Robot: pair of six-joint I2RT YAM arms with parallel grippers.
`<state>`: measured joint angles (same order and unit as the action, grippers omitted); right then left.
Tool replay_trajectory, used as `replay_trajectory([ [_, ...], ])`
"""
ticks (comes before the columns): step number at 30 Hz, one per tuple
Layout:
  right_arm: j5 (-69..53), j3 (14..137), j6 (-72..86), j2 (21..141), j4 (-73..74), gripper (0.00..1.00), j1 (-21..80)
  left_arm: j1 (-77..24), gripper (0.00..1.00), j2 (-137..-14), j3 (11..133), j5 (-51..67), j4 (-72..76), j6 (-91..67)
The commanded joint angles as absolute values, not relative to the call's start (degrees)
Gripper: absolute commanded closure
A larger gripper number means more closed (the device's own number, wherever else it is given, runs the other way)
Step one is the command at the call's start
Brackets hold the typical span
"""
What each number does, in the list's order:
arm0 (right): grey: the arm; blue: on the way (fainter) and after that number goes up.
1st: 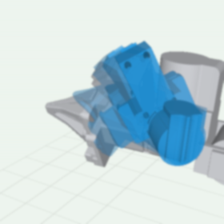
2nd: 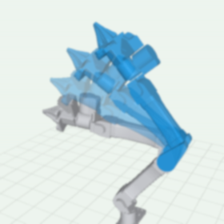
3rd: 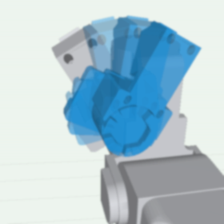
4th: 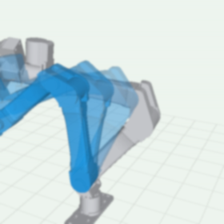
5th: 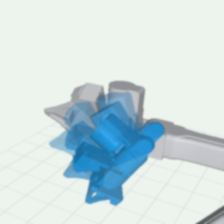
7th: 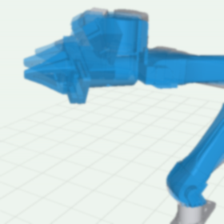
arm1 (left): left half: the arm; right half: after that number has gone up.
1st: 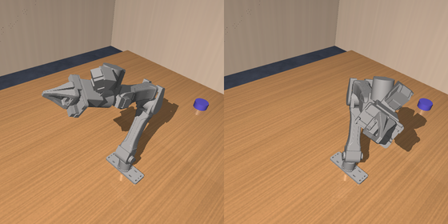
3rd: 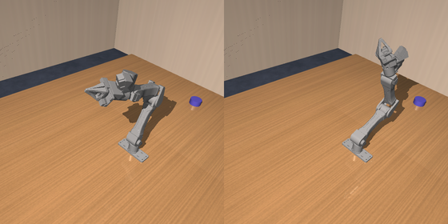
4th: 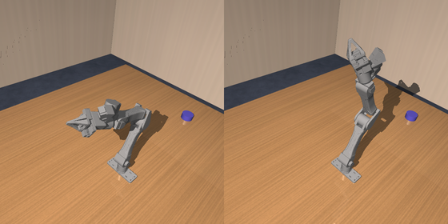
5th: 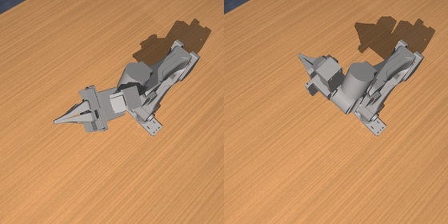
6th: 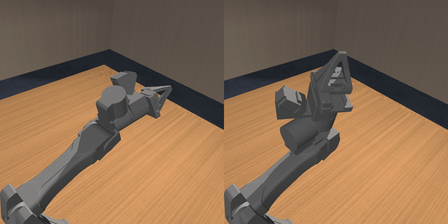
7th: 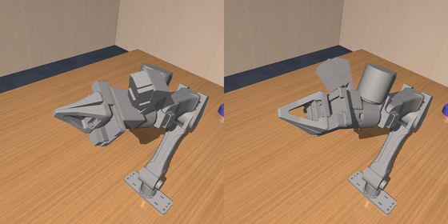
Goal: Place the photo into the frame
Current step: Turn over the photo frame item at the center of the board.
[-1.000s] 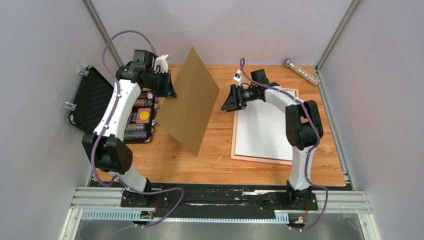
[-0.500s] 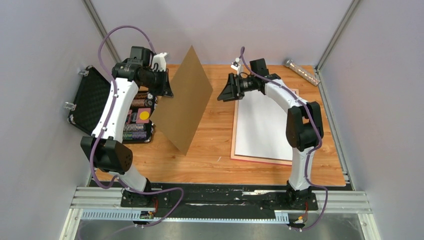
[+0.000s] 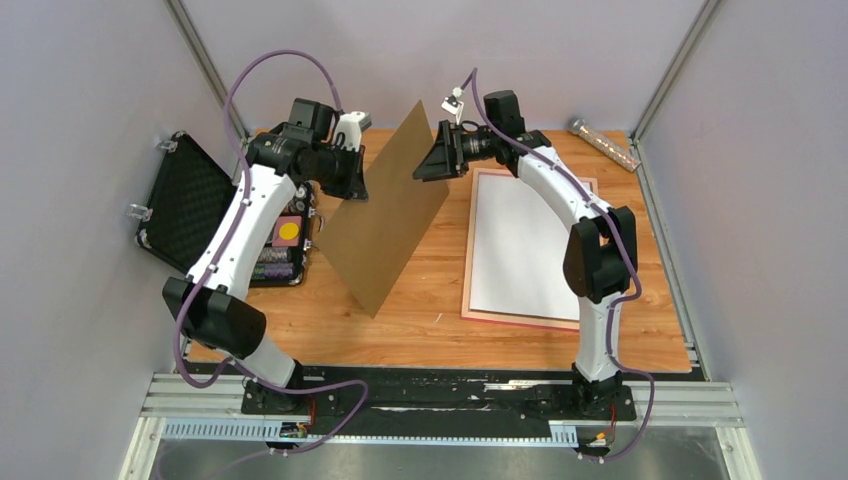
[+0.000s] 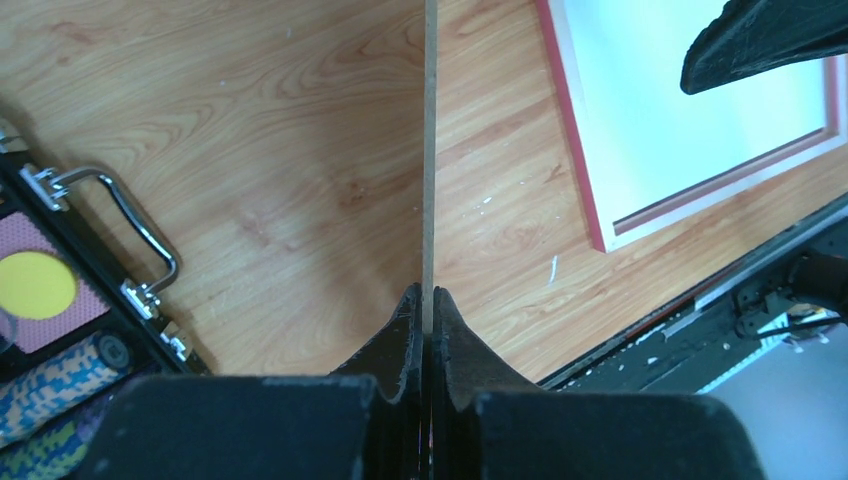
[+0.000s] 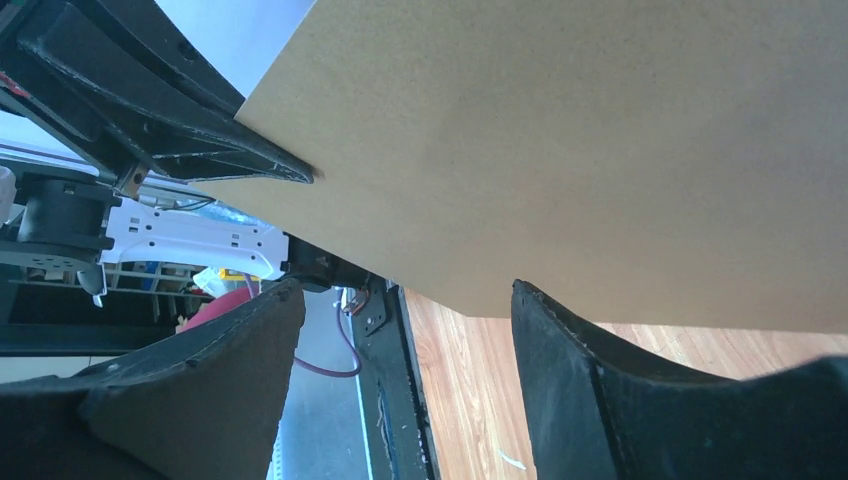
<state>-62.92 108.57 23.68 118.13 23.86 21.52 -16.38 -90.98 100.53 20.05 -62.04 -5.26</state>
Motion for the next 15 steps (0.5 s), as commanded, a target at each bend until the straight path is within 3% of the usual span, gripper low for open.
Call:
replay_trajectory([
  [1,-64.07,107.55,26.75,118.45,21.27,0.26,21.46,-17.08,1.00,-87.34,102.10,12.34,-60.02,-6.26],
  [12,-63.03,105.61,27.22,116.50,20.18,0.25,21.74,-18.98,1.00,-83.94,101.03,9.60,-59.37,-8.16],
  [15,-62.47,105.31,27.40,116.30,19.82,0.25,21.96,-19.85,0.88,-83.61,99.94,10.10,-58.31,-8.68],
])
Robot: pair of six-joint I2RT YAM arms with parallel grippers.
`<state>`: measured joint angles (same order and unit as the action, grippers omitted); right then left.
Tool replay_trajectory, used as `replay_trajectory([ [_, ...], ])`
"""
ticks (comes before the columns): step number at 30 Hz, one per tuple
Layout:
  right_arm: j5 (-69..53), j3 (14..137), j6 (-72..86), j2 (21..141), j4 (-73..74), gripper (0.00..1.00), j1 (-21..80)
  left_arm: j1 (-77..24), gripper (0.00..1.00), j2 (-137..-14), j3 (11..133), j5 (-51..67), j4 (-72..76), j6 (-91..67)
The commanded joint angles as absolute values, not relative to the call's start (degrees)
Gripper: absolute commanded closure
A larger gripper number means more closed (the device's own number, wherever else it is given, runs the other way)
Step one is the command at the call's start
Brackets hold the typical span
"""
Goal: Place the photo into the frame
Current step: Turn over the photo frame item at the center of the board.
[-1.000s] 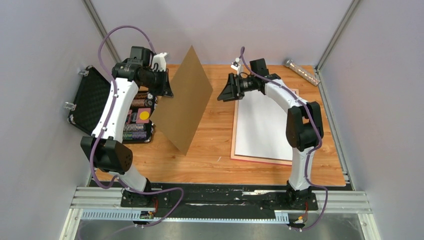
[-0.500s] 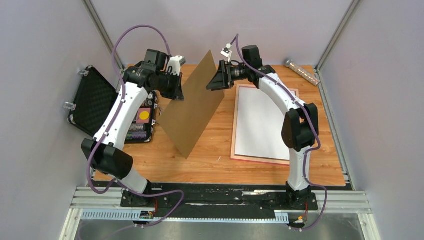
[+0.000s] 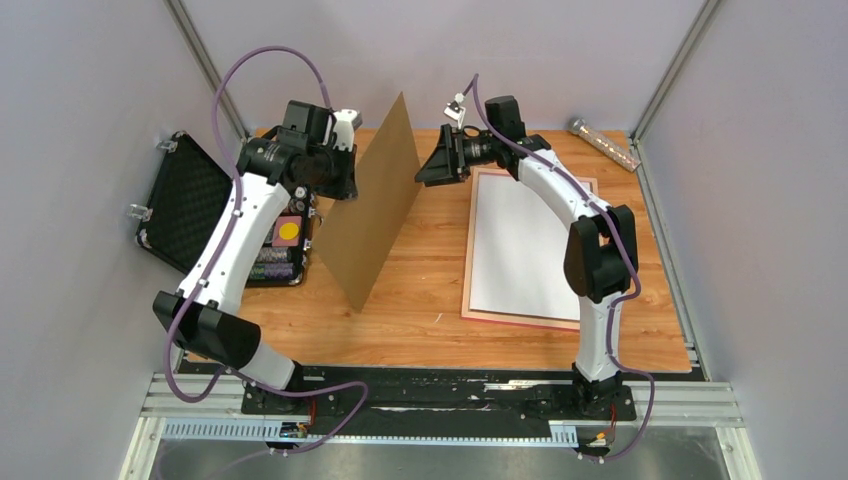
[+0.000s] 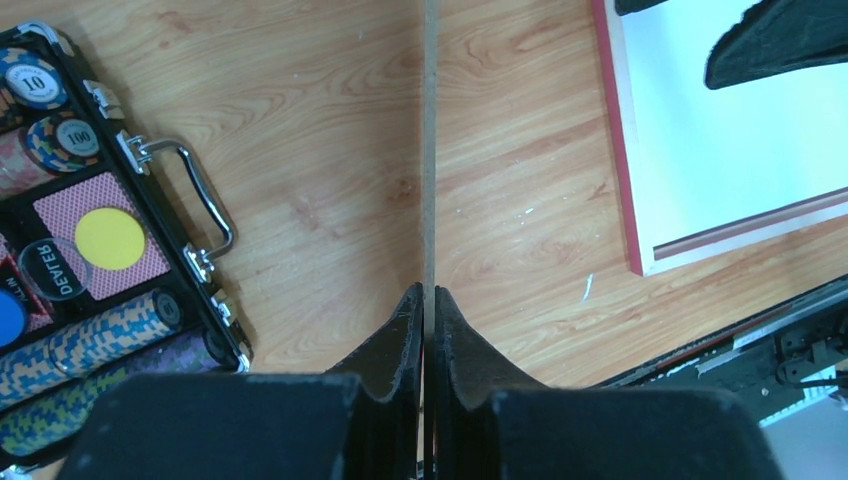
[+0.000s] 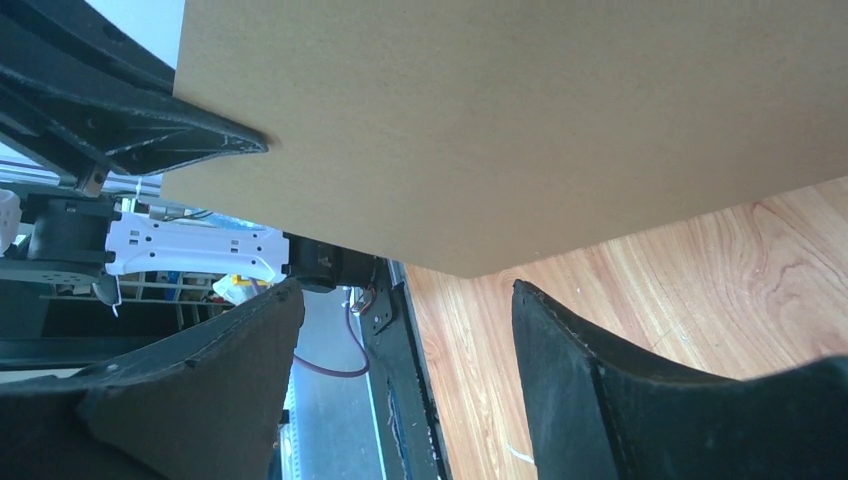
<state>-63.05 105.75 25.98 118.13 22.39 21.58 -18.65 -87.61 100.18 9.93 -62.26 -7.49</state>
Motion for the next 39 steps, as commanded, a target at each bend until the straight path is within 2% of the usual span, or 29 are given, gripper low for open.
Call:
replay_trajectory([
  [1,-62.28,105.27,27.67,116.21,19.55,0.25,22.09,-20.08,0.85,-83.59,99.76,10.19,-58.20,-8.81],
  [4,-61.93,105.38,28.96,115.98,18.39,0.25,22.41,-21.08,0.71,-83.58,99.26,10.75,-57.46,-9.15],
  [9,-61.77,106.06,32.23,115.91,16.10,0.25,23.09,-21.96,0.58,-83.47,97.99,11.89,-56.48,-9.80],
  [14,-62.05,104.52,35.35,115.15,13.37,0.24,24.26,-22.83,0.35,-82.41,96.60,14.73,-55.24,-10.43],
  [18,-61.74,102.82,37.96,113.88,10.58,0.24,25.14,-23.26,0.26,-80.74,94.83,17.48,-53.89,-10.69],
  [27,-58.71,100.89,40.20,110.05,9.01,0.23,26.47,-23.79,0.16,-76.29,90.73,24.78,-50.52,-10.90],
  [39,-57.40,95.22,44.20,106.35,4.48,0.22,26.57,-23.91,0.12,-74.17,87.64,30.98,-47.95,-11.01],
])
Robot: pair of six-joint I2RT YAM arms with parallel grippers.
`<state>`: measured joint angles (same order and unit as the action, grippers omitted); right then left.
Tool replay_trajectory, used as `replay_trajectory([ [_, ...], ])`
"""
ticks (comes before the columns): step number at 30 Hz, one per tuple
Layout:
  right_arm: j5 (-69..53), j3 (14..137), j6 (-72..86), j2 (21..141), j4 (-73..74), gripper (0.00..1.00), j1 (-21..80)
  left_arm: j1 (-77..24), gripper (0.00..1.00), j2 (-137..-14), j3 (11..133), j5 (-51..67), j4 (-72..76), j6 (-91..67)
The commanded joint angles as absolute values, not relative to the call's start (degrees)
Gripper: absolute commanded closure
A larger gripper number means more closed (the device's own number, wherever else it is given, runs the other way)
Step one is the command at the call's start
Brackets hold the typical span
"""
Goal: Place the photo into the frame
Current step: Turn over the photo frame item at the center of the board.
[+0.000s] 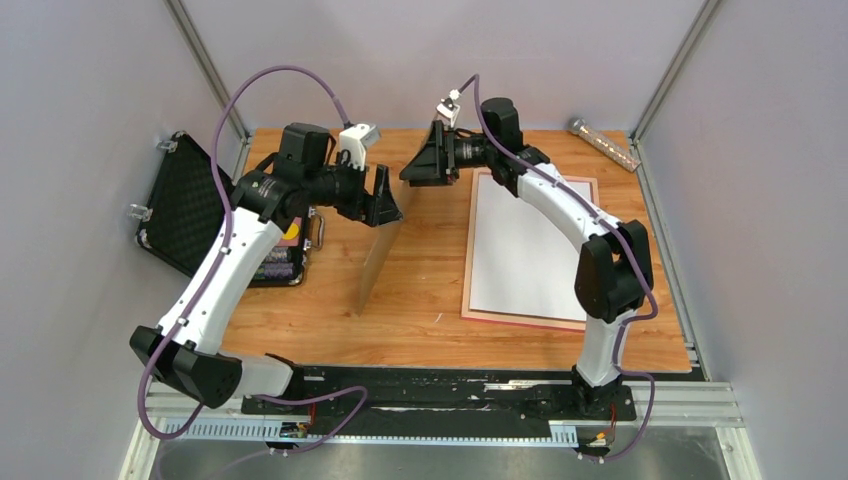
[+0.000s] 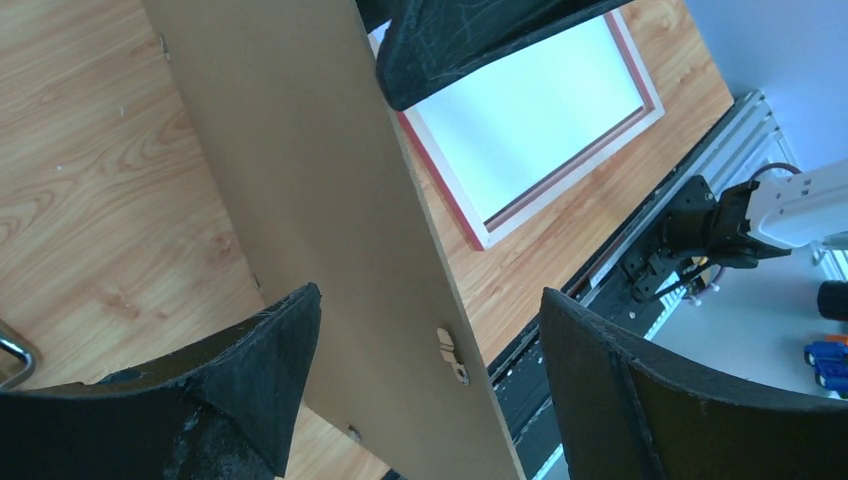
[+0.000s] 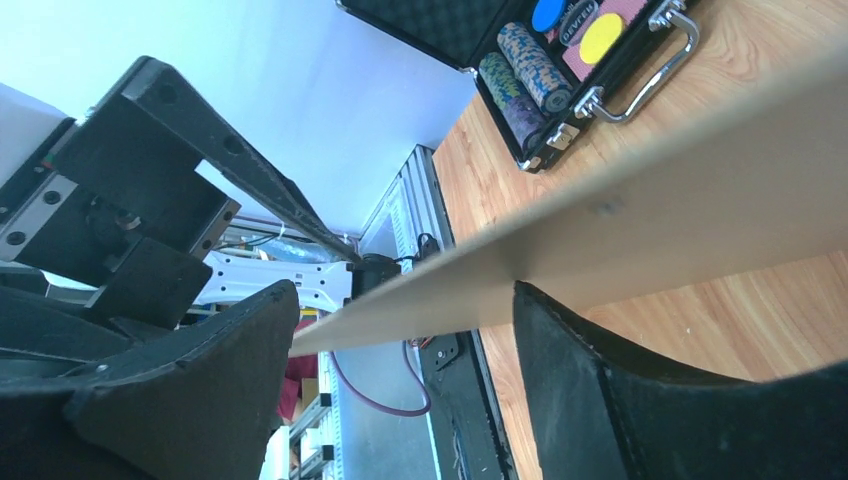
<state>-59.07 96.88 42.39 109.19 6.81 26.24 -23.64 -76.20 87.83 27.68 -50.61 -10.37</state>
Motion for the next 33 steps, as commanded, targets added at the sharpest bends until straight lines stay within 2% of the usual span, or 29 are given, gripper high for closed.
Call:
replay_trajectory([
  [1,-57.22,95.00,44.27,106.30,4.50,0.22,26.55,-23.91,0.12,-74.08,87.39,31.04,-47.82,-10.95],
  [14,-50.53,87.28,42.26,101.55,5.71,0.22,26.57,-23.91,0.07,-72.37,86.62,27.77,-48.11,-8.91],
  [33,-42.98,71.58,37.00,91.06,4.19,0.25,22.78,-23.90,0.05,-73.28,89.37,13.50,-50.38,-5.37],
])
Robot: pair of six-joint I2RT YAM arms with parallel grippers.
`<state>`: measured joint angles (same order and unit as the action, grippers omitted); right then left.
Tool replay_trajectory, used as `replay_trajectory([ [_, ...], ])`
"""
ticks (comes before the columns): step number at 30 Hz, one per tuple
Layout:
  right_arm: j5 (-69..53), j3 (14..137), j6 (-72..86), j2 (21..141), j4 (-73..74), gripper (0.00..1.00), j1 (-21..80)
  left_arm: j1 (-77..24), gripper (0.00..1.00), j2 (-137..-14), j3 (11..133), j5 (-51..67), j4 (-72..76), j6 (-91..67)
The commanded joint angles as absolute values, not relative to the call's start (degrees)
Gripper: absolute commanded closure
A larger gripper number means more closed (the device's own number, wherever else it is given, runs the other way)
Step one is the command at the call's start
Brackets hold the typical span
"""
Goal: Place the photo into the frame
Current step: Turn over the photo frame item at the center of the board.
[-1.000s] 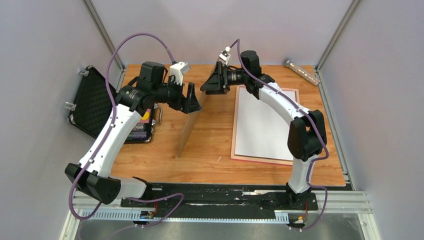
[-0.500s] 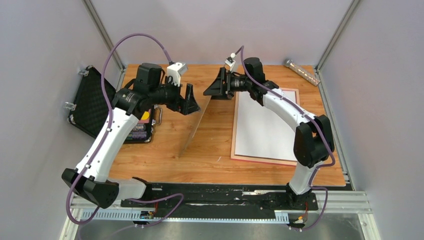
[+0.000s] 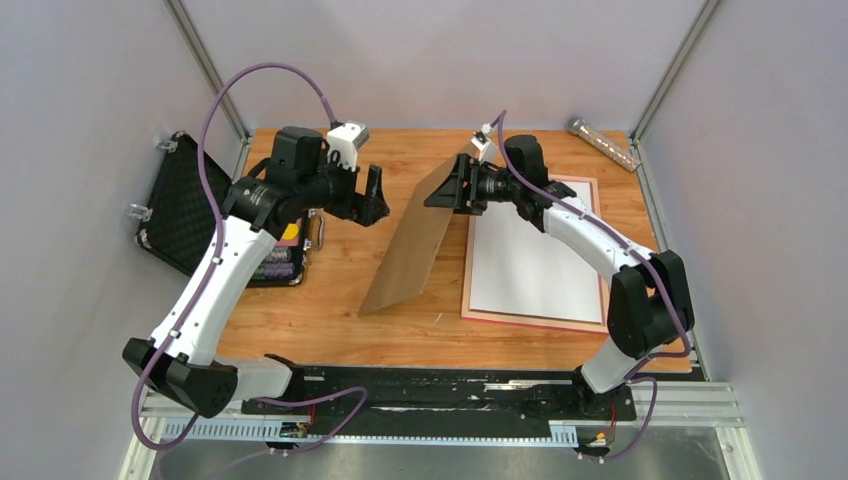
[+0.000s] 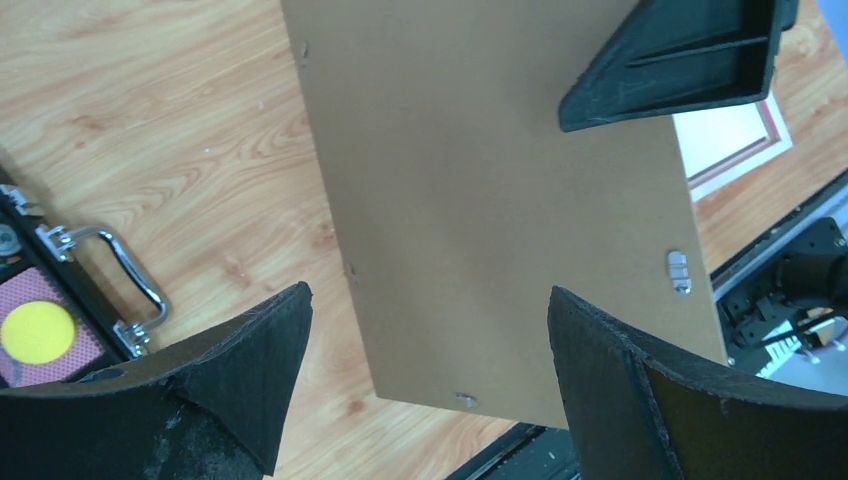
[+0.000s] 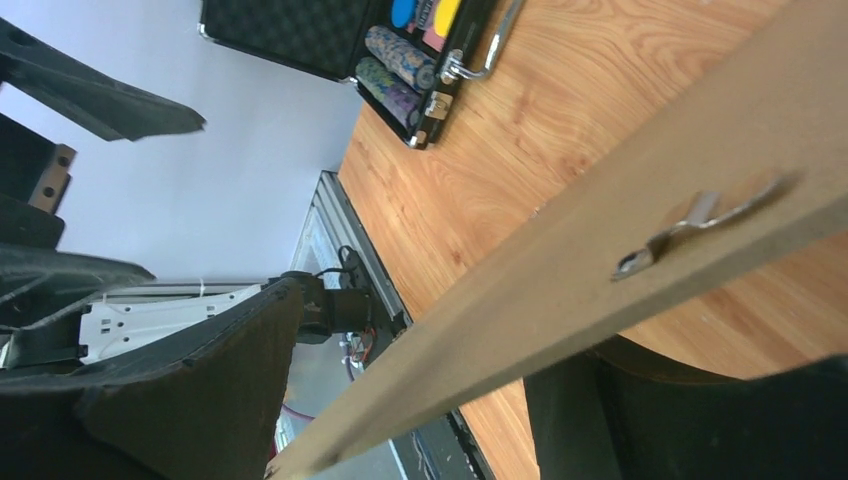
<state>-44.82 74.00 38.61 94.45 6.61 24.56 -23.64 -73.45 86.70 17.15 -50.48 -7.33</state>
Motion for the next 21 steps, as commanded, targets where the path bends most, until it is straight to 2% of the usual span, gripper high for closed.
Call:
replay_trajectory([
  [1,-43.17,70.69,36.89,90.77,3.76,0.26,22.30,-23.86,0.05,-73.76,89.46,13.11,-50.41,-5.19],
  [6,-42.84,66.09,35.62,89.96,1.63,0.33,20.71,-23.91,0.05,-75.35,90.51,11.84,-50.74,-4.54],
  [8,-42.71,64.59,35.36,90.13,0.87,0.40,19.71,-23.84,0.05,-75.93,90.56,11.05,-50.61,-4.23],
  [13,-43.06,62.15,35.94,90.25,-1.92,0.65,16.37,-23.77,0.05,-76.62,88.53,10.93,-49.20,-3.63],
  [21,-42.61,61.20,34.98,89.92,-2.02,0.96,11.94,-22.34,0.05,-78.50,85.44,13.50,-46.19,-3.25],
])
